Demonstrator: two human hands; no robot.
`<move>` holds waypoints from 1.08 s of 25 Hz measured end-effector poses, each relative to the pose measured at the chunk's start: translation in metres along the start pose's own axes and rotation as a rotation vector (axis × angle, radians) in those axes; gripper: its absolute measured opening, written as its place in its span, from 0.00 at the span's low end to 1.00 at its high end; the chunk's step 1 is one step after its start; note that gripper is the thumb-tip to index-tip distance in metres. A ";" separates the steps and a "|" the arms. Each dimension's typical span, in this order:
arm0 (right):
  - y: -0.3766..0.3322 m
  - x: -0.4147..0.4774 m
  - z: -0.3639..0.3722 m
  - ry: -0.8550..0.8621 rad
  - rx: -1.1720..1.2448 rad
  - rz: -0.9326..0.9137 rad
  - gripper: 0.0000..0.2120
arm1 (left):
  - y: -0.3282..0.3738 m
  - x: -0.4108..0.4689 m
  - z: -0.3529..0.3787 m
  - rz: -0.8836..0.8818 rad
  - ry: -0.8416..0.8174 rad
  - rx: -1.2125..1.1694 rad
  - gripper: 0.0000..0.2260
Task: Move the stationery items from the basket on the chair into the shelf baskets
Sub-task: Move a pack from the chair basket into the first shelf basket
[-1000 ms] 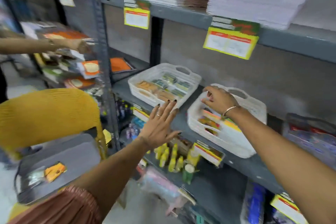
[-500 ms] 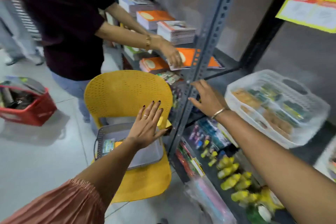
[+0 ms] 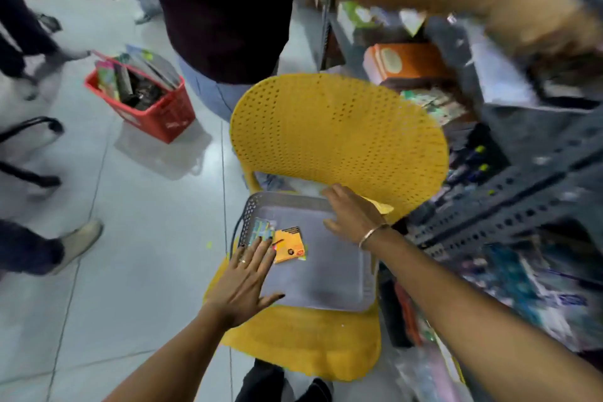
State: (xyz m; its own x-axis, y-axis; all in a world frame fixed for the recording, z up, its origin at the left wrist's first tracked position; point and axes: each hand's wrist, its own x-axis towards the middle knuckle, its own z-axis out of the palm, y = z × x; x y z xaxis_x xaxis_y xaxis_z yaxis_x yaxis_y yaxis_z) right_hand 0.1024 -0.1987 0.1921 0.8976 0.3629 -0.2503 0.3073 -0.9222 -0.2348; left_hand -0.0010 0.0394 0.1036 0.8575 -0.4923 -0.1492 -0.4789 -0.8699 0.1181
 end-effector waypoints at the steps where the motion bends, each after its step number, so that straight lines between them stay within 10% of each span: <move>1: -0.004 0.015 0.021 -0.050 -0.007 -0.017 0.25 | -0.006 0.000 0.016 -0.002 -0.054 -0.017 0.36; 6: -0.033 0.083 0.118 -0.267 -0.098 -0.188 0.26 | -0.036 -0.003 0.085 -0.015 -0.165 -0.062 0.37; 19: -0.067 0.152 0.193 -0.158 -0.389 -0.620 0.17 | -0.047 -0.008 0.121 -0.017 -0.119 -0.118 0.37; 27: -0.050 0.137 0.167 -0.271 -0.291 -0.376 0.27 | -0.048 -0.009 0.118 -0.016 -0.128 -0.076 0.36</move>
State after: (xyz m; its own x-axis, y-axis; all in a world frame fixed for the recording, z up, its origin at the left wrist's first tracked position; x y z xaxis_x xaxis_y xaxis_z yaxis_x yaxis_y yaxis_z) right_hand 0.1577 -0.0805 0.0129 0.6073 0.6604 -0.4417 0.7002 -0.7076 -0.0952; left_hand -0.0077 0.0819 -0.0164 0.8315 -0.4826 -0.2753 -0.4458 -0.8752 0.1877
